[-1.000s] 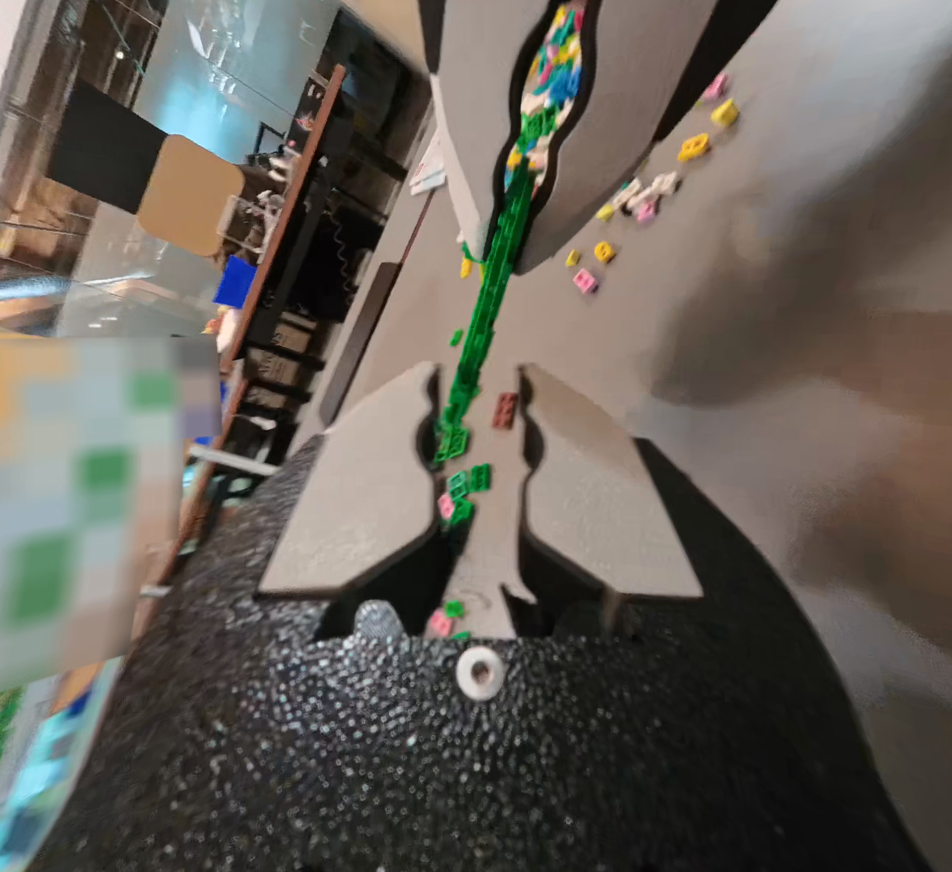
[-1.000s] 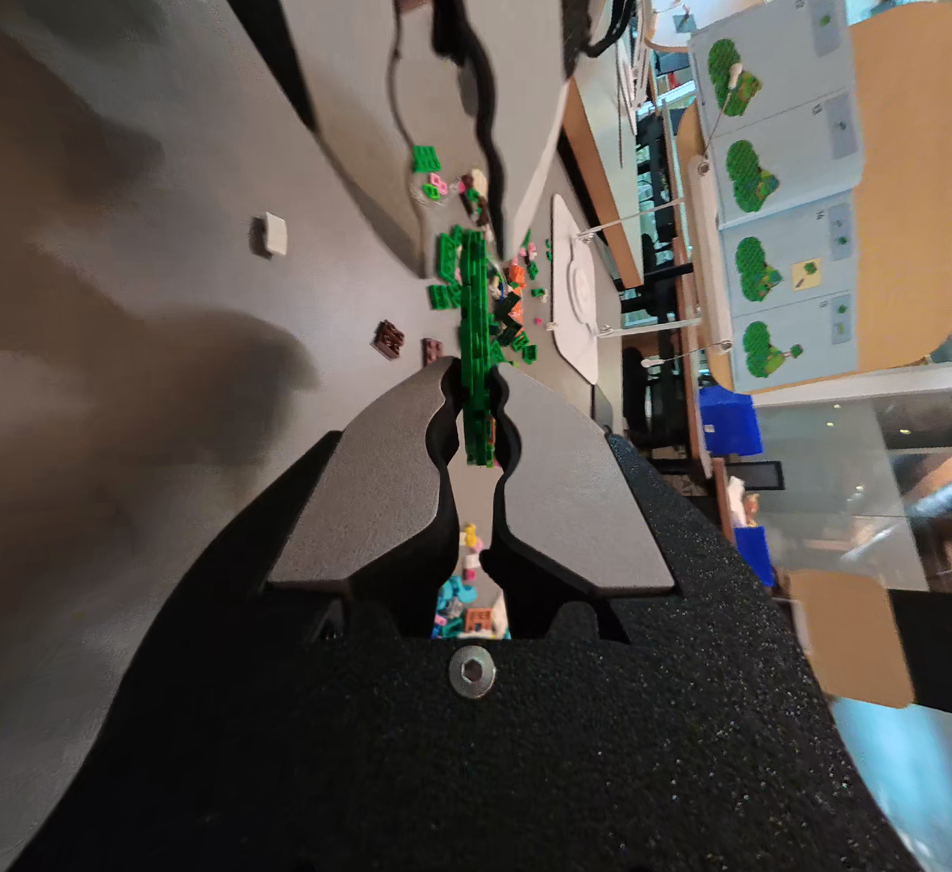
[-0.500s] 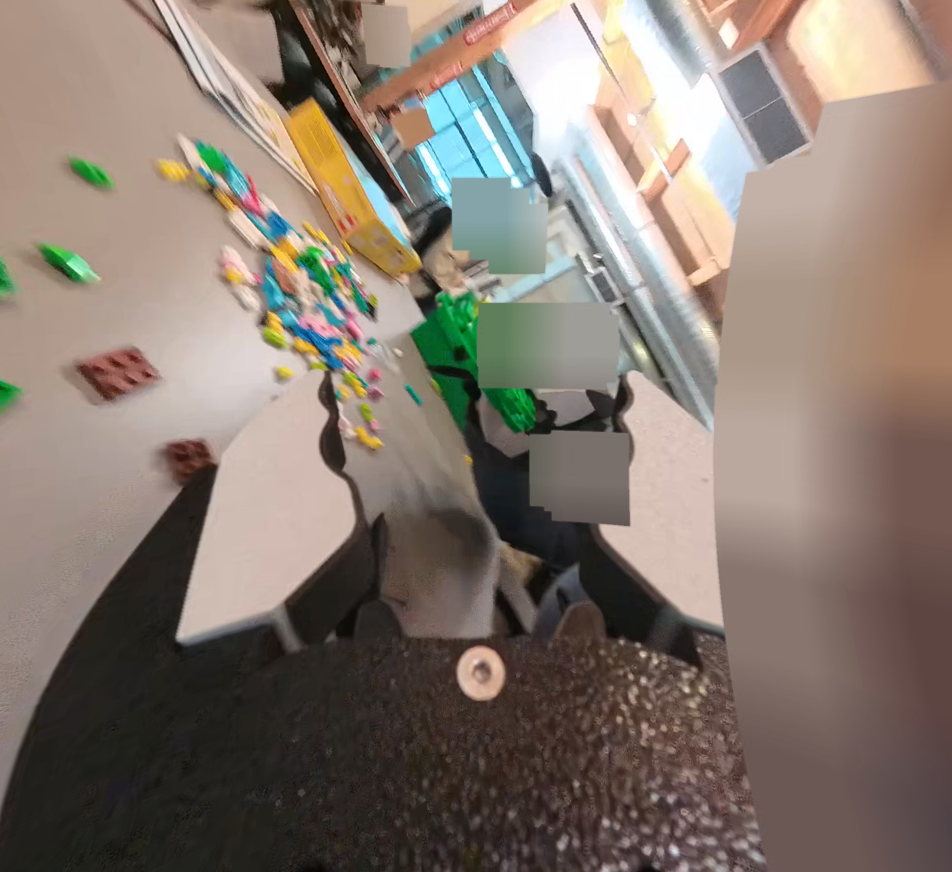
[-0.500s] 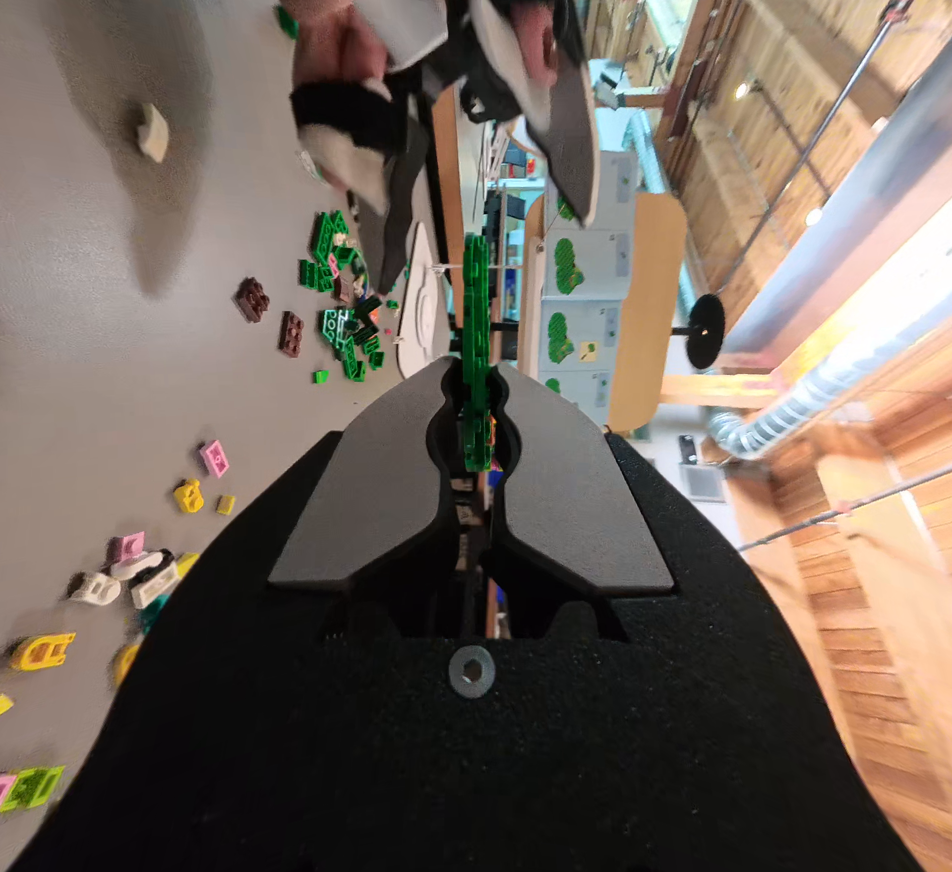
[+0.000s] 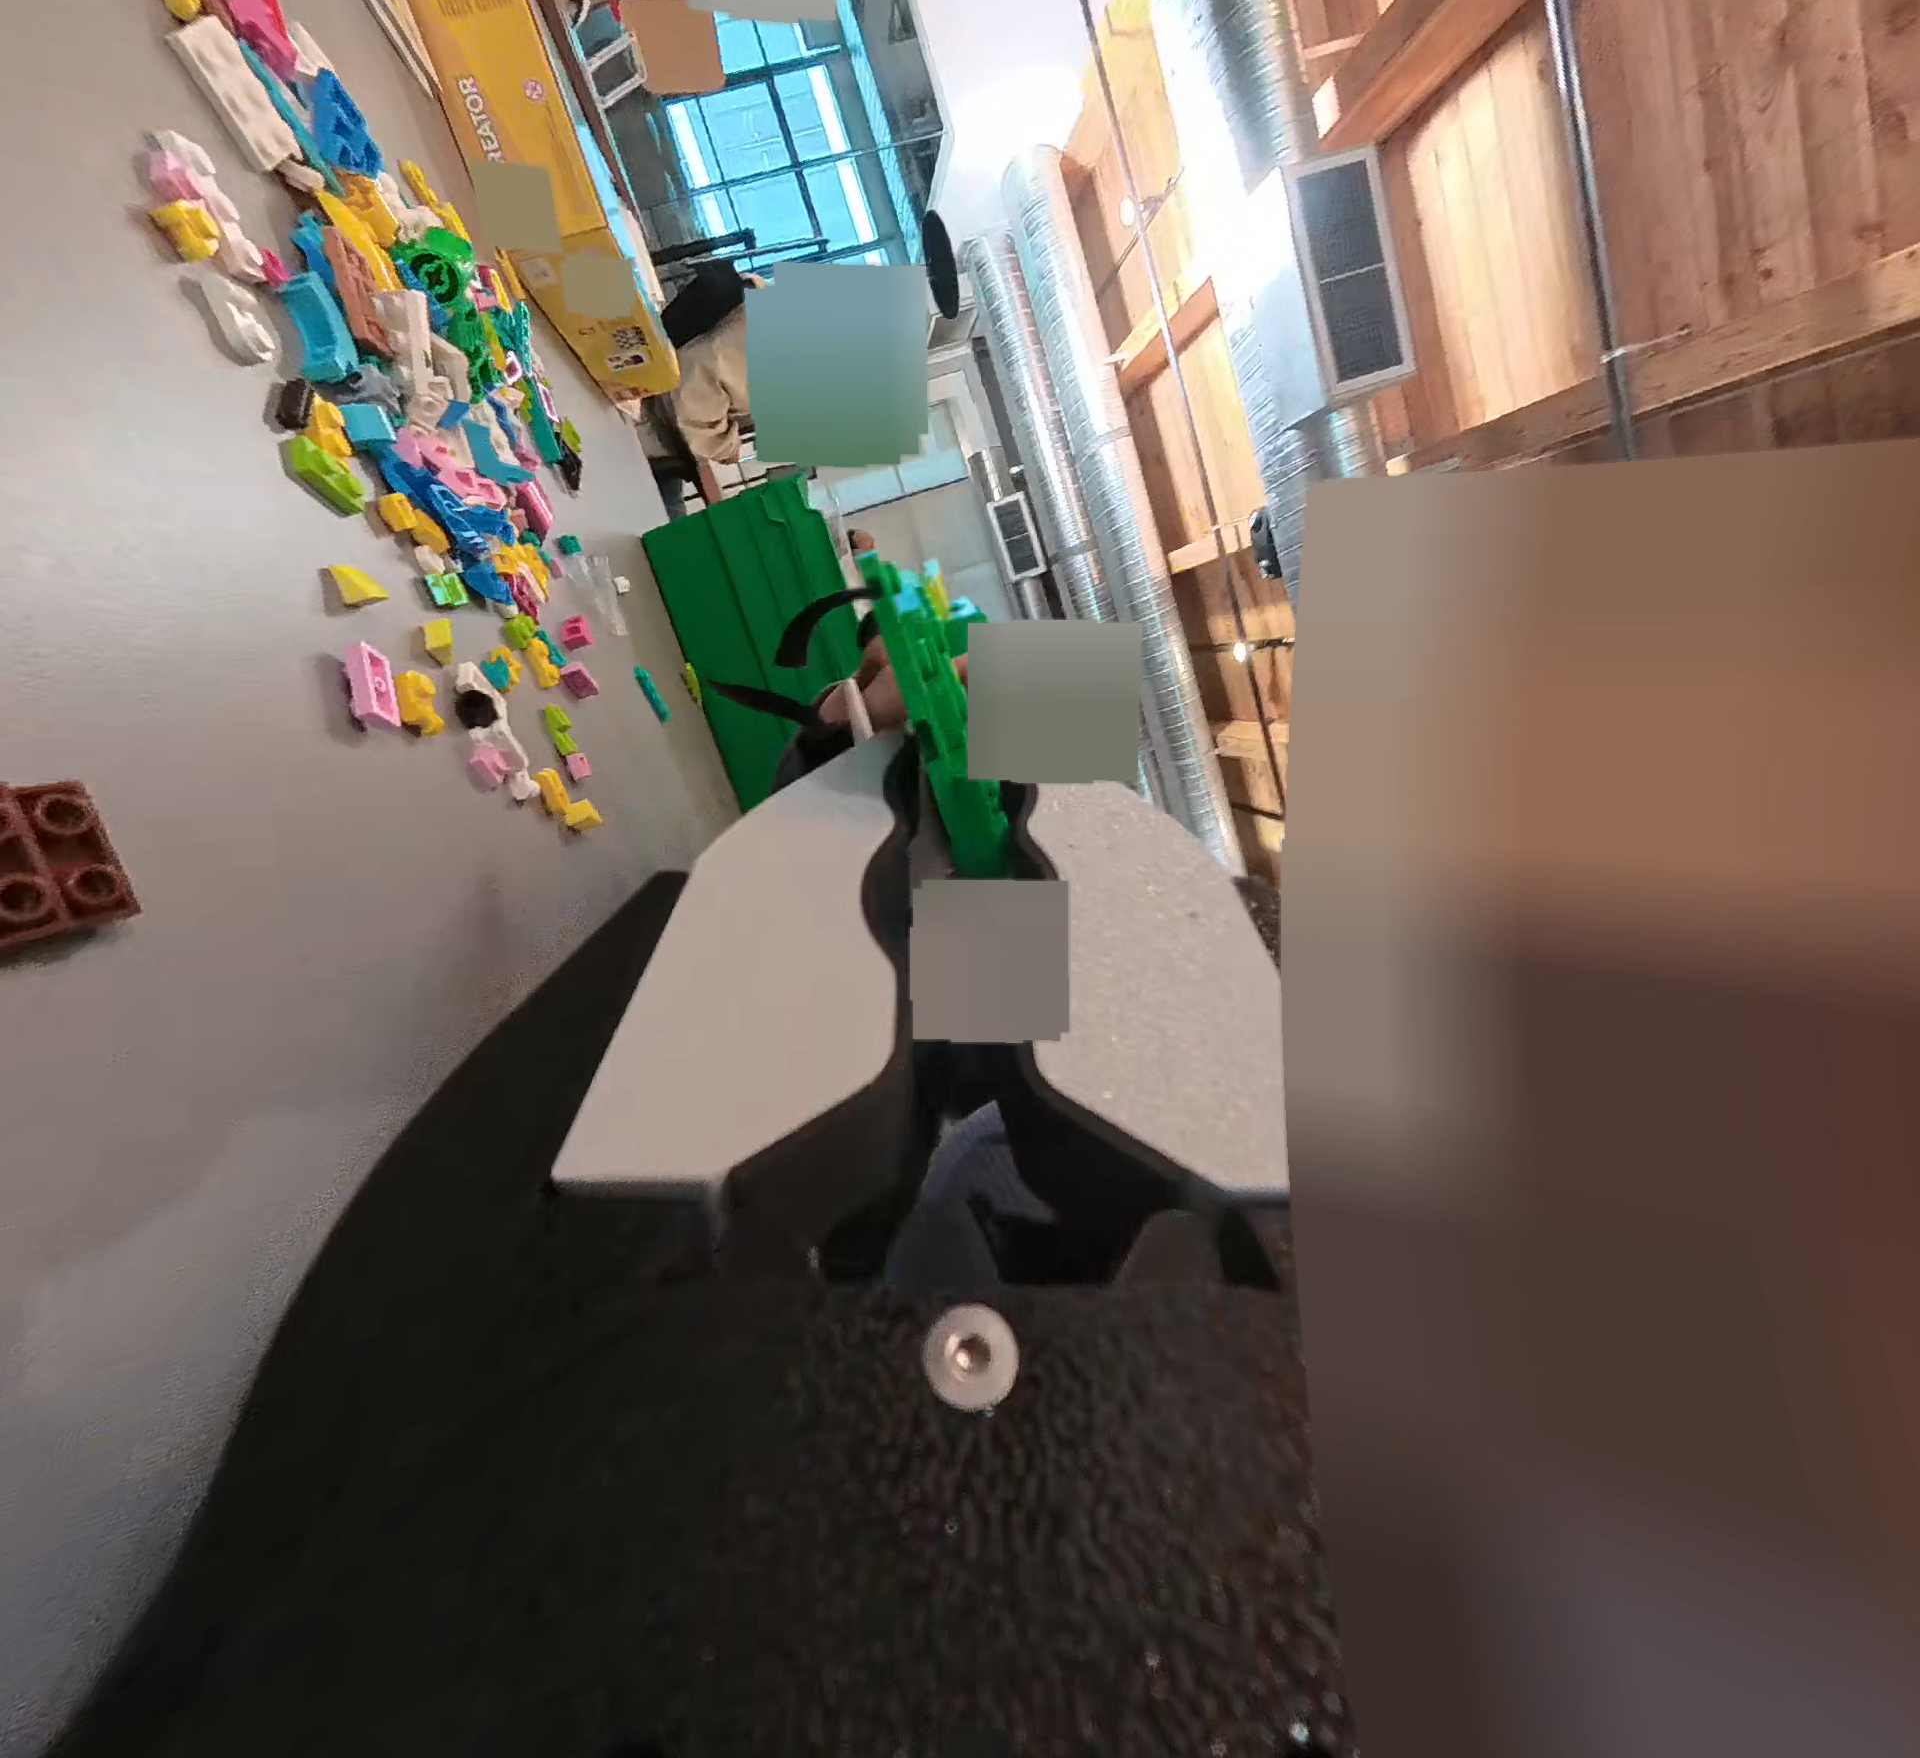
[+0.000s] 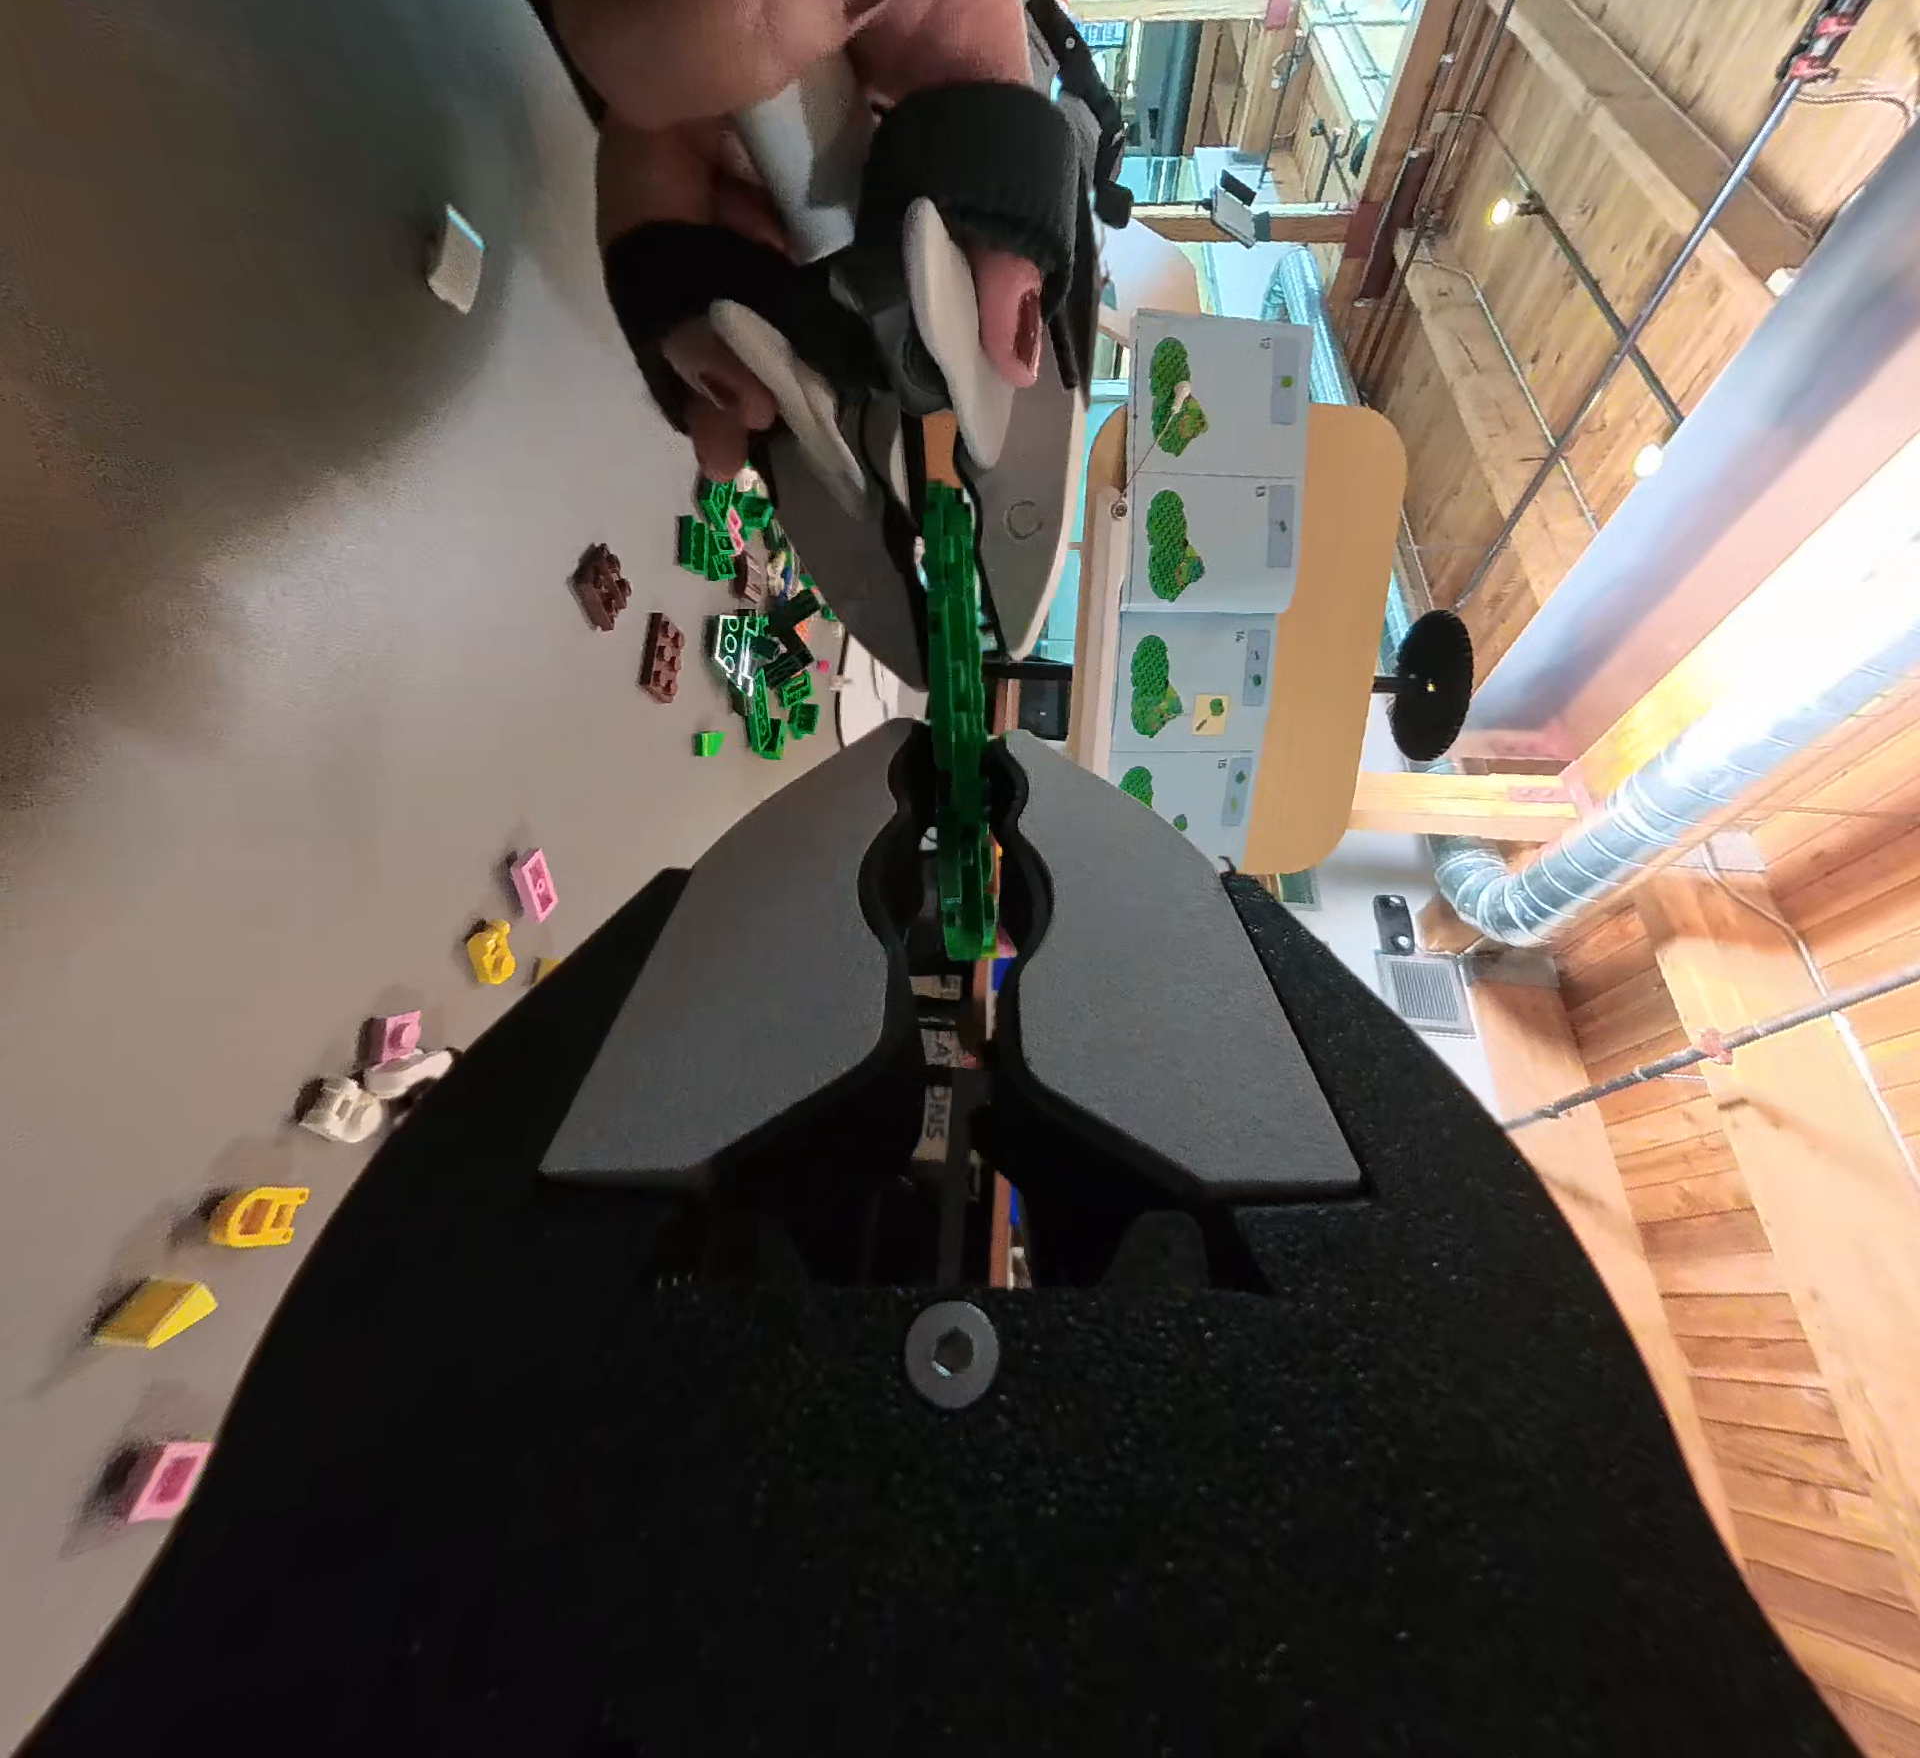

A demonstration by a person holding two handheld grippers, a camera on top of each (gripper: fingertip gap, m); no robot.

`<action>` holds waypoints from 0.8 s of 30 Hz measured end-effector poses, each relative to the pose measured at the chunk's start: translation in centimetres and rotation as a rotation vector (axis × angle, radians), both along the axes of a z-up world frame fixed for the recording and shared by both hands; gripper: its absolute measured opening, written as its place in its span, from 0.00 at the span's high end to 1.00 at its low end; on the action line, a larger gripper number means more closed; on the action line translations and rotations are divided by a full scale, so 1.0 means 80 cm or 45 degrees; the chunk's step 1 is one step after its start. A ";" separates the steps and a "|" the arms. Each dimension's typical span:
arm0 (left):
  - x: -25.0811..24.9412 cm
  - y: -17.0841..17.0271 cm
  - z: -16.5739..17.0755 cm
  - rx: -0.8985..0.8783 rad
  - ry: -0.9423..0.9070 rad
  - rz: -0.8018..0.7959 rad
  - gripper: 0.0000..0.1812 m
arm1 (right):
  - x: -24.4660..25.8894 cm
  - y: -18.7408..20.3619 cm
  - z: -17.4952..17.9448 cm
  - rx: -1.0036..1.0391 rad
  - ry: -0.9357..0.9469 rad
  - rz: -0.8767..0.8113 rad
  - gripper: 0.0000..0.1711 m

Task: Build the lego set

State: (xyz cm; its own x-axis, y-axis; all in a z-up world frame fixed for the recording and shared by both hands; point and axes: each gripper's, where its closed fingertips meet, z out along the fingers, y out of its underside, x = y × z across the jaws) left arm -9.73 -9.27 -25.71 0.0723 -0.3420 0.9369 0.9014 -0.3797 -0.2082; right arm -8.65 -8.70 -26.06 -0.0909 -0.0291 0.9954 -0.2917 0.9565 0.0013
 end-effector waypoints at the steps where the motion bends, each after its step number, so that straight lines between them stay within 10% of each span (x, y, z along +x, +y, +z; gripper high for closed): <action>1: -0.001 0.001 0.000 0.006 -0.017 0.015 0.93 | 0.000 0.000 0.000 -0.011 0.002 0.004 0.95; 9: -0.026 0.002 -0.020 -0.052 -0.061 0.188 0.96 | 0.000 0.021 -0.005 -0.137 -0.018 -0.051 0.77; 16: -0.084 -0.025 -0.039 -0.149 0.014 0.480 0.96 | 0.040 0.131 0.020 -0.903 -0.278 -0.261 0.79; 24: -0.096 -0.032 -0.057 -0.230 0.051 0.573 0.96 | 0.060 0.209 -0.031 -1.153 -0.681 -0.661 0.81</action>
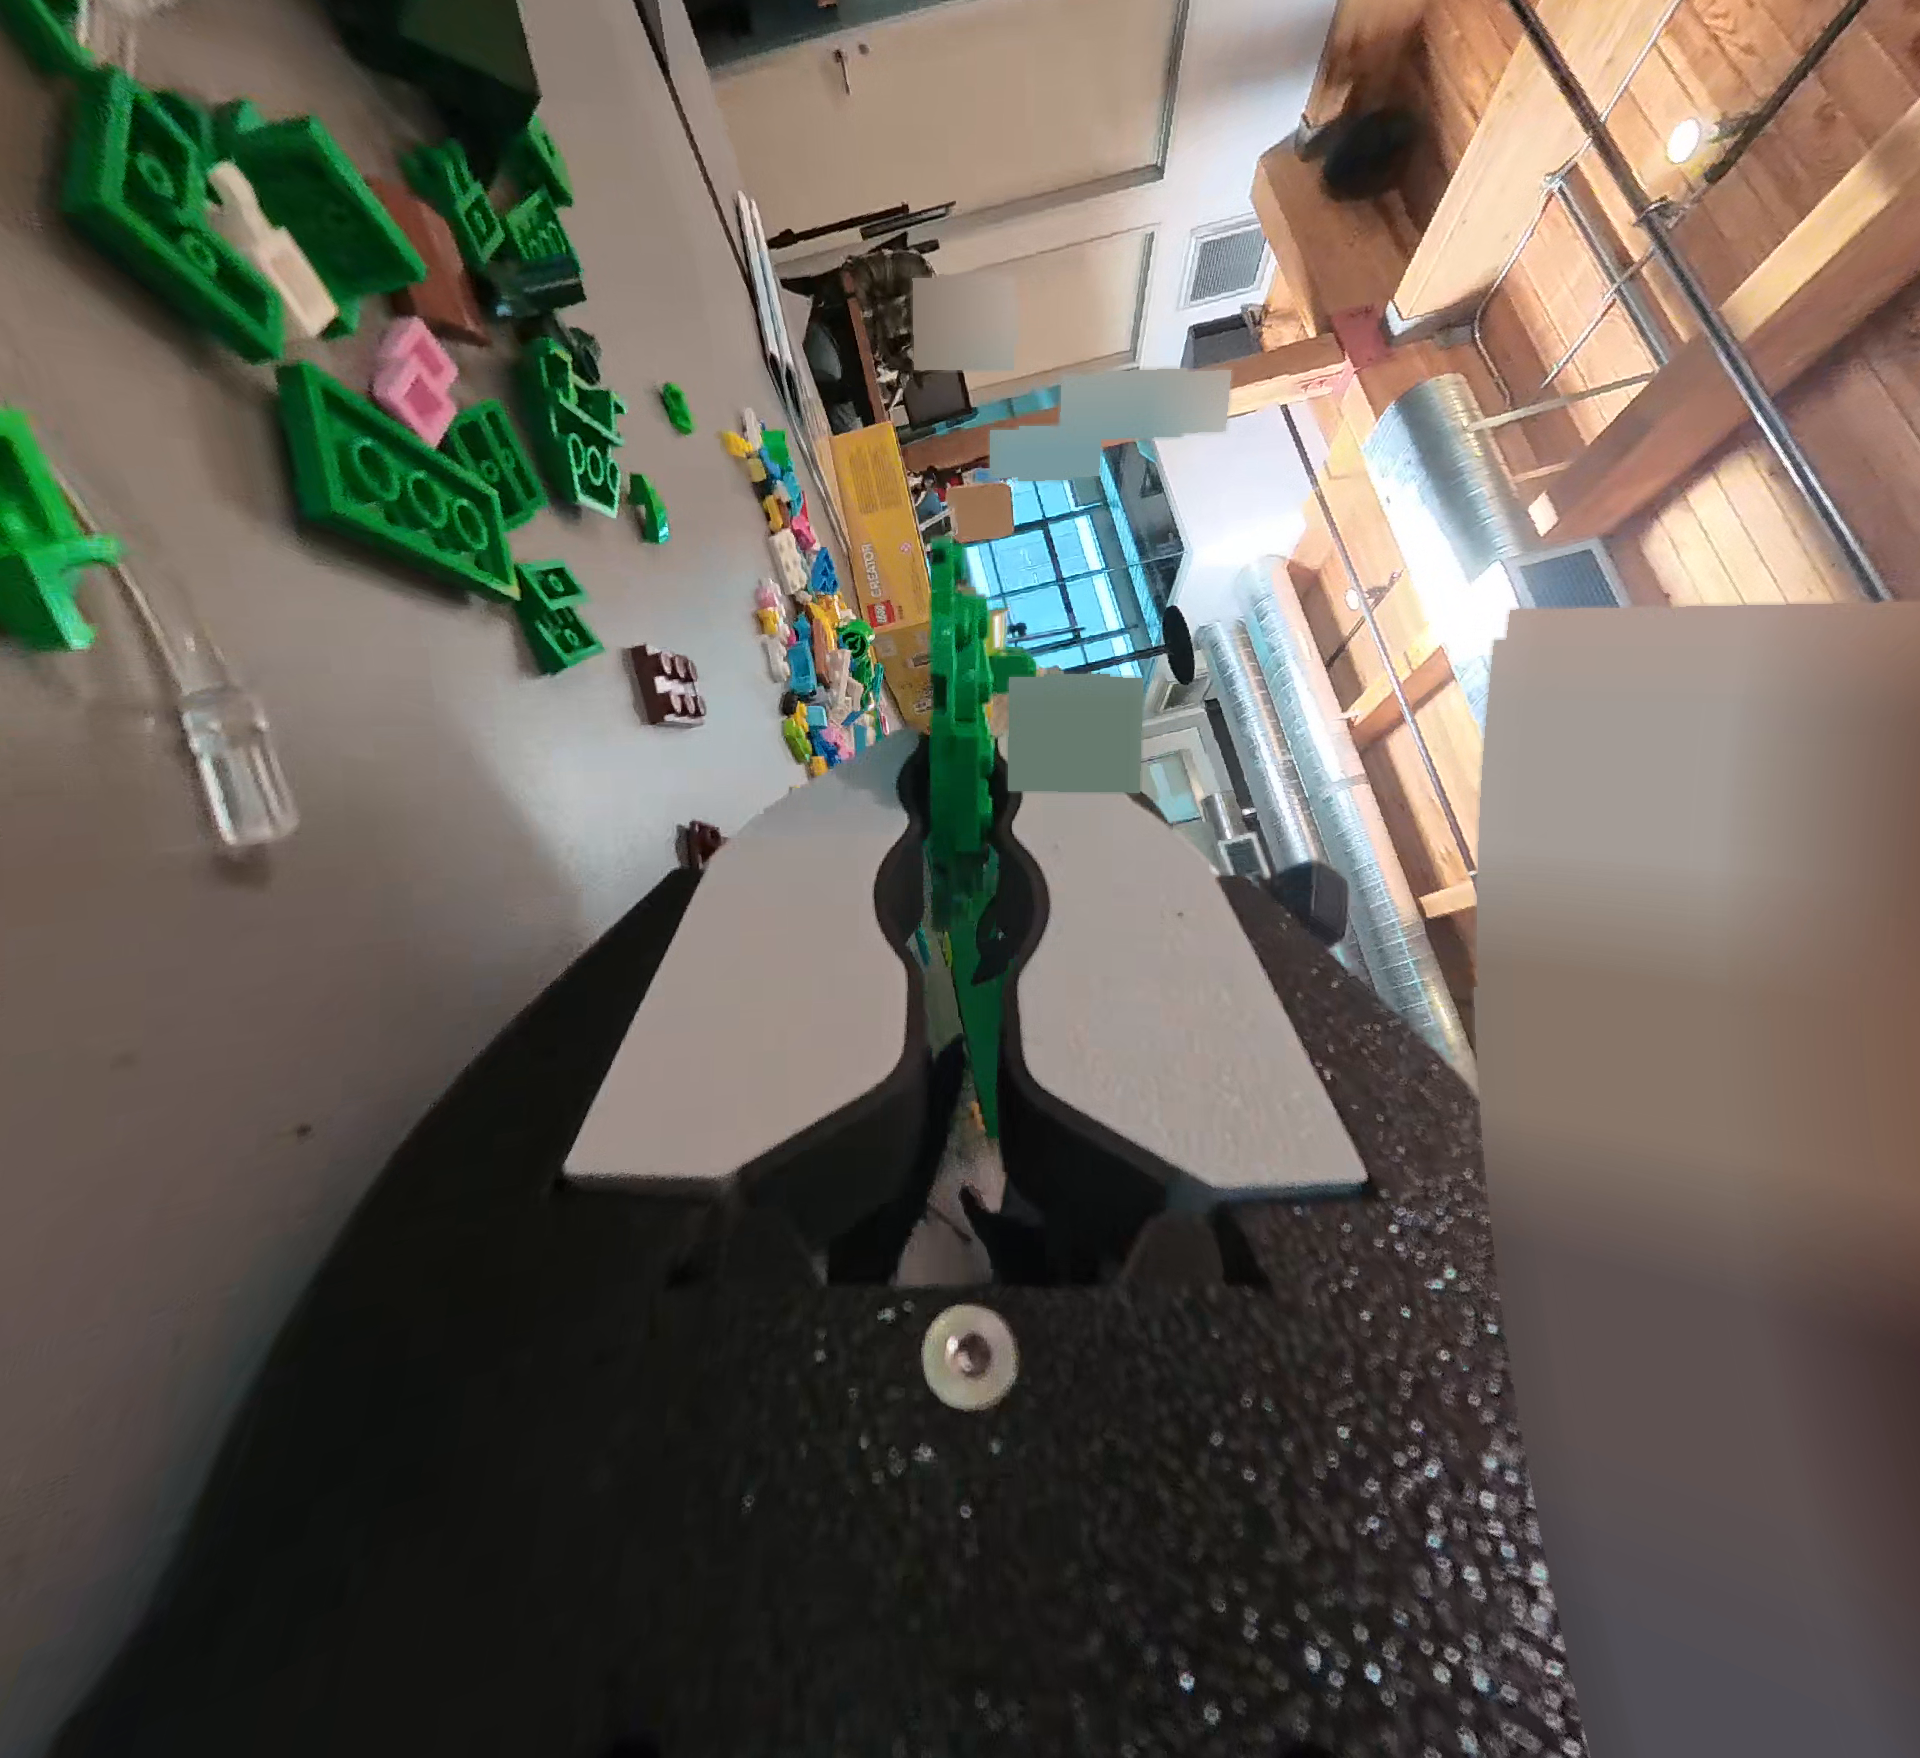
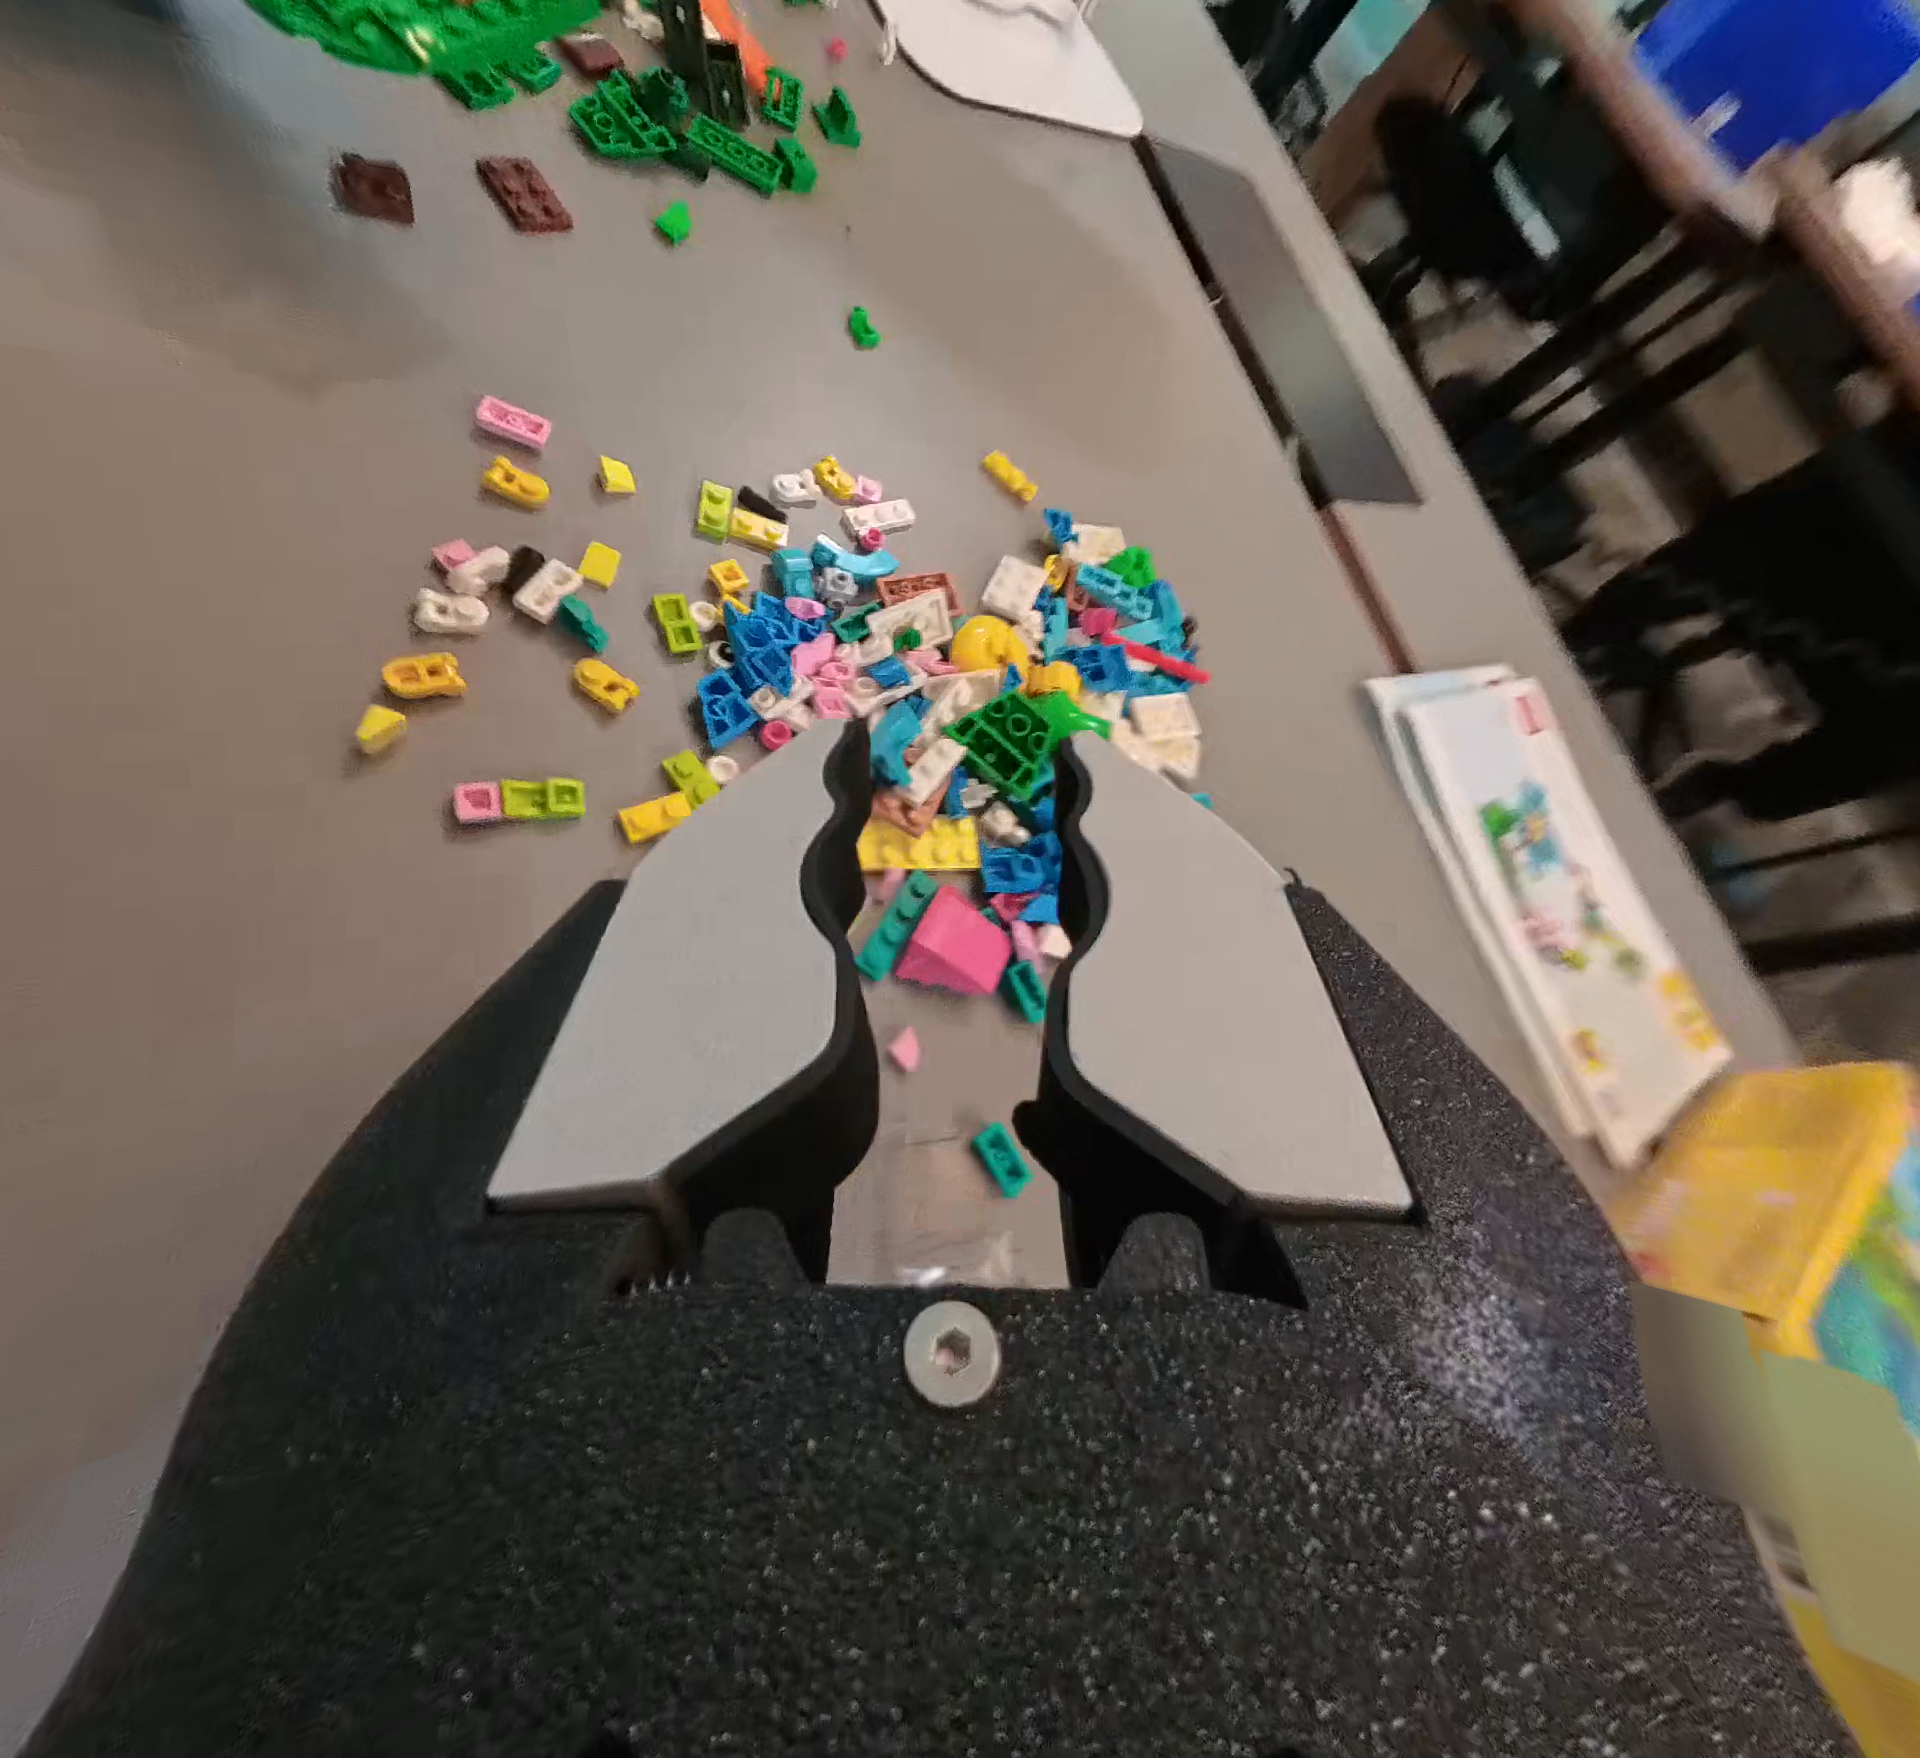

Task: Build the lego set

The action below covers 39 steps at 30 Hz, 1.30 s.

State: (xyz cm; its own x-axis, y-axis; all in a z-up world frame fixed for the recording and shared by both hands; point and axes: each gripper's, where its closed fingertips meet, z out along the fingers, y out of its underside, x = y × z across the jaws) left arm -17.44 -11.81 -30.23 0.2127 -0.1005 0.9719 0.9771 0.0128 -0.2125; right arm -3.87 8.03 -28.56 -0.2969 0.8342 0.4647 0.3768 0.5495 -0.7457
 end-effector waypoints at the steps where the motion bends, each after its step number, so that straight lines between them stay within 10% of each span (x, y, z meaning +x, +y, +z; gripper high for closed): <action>1: 0.002 0.001 -0.001 -0.003 0.006 -0.015 0.96 | -0.003 -0.002 -0.004 -0.067 -0.031 -0.006 0.81; 7: 0.012 0.001 0.003 0.027 0.054 -0.057 0.96 | -0.021 0.019 -0.036 -0.234 -0.306 -0.128 0.68; 22: 0.024 0.011 -0.009 -0.068 0.044 -0.156 0.96 | -0.174 0.051 -0.058 0.074 -0.632 0.281 0.87; 39: 0.023 0.010 -0.007 -0.034 0.009 -0.167 0.96 | -0.199 0.073 -0.088 0.040 -0.854 0.462 0.92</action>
